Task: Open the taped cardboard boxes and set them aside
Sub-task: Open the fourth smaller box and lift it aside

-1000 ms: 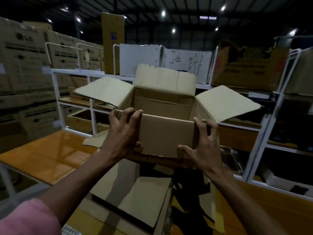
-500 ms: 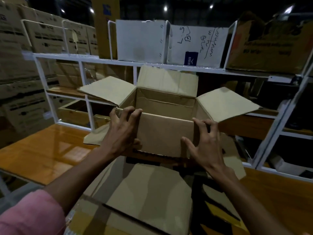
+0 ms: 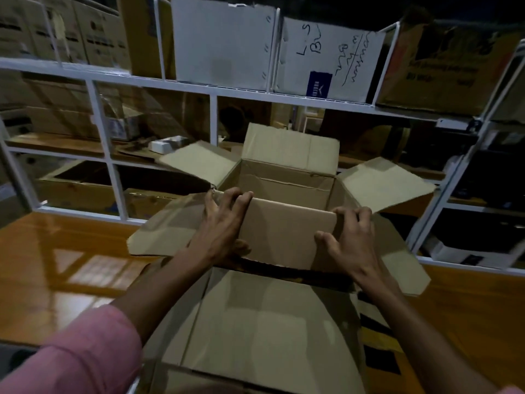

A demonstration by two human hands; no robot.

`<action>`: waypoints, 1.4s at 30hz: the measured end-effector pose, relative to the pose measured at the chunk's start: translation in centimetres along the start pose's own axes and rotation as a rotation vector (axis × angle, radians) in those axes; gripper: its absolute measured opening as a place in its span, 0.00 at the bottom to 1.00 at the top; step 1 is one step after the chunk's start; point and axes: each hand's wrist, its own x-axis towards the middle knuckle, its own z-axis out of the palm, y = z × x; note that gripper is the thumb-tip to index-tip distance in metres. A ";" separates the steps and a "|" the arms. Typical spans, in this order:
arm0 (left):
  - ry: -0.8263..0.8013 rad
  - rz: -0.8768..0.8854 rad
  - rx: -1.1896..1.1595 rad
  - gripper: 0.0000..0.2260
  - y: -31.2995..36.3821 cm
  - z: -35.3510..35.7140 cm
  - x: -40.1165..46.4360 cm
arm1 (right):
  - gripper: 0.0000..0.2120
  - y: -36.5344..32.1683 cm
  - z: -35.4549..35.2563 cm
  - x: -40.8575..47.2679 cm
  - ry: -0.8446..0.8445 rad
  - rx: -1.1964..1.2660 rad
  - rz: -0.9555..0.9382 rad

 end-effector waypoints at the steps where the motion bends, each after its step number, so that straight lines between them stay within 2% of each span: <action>1: -0.026 0.003 -0.016 0.55 -0.3 0.5 -0.2 | 0.27 0.0 0.3 0.0 -0.015 -0.002 0.020; 5: -0.098 0.107 0.007 0.60 -1.4 3.2 -1.8 | 0.24 0.4 0.9 0.1 -0.078 -0.003 0.122; 9: -0.050 0.193 0.060 0.65 -2.2 4.5 -1.9 | 0.22 0.3 1.5 0.3 -0.133 0.010 0.161; 13: -0.058 0.195 0.078 0.67 -2.5 4.4 -1.0 | 0.23 0.1 0.8 2.0 -0.166 0.022 0.198; 16: -0.065 0.183 0.118 0.67 -2.6 4.7 -0.6 | 0.20 -0.1 0.0 3.1 -0.164 0.051 0.220; 21: -0.121 0.119 0.026 0.67 -3.1 4.9 -0.2 | 0.21 -0.7 0.3 4.1 -0.218 0.052 0.207; 26: -0.353 0.015 -0.035 0.67 -2.7 3.3 -0.3 | 0.24 -1.3 1.1 3.9 -0.249 -0.002 0.148; 30: -0.696 0.017 -0.040 0.65 -3.1 2.8 -1.1 | 0.21 -1.4 2.1 1.8 -0.343 -0.067 0.161; 32: -0.844 0.017 0.002 0.58 -2.8 2.2 -1.9 | 0.18 -0.7 3.1 0.5 -0.414 -0.208 0.176; 35: -0.835 -0.026 -0.109 0.20 -2.1 1.4 -2.6 | 0.20 0.2 4.3 -1.3 -0.591 -0.358 0.186; 36: -0.783 -0.028 -0.140 0.13 -2.0 1.3 -2.6 | 0.22 0.5 4.4 -1.8 -0.610 -0.347 0.180; 38: -0.676 -0.031 -0.141 0.09 -1.8 1.1 -2.7 | 0.25 0.5 4.1 -2.5 -0.593 -0.296 0.151; 42: -0.498 0.022 -0.003 0.13 -0.9 1.3 -3.1 | 0.23 0.1 3.1 -3.0 -0.474 -0.206 0.072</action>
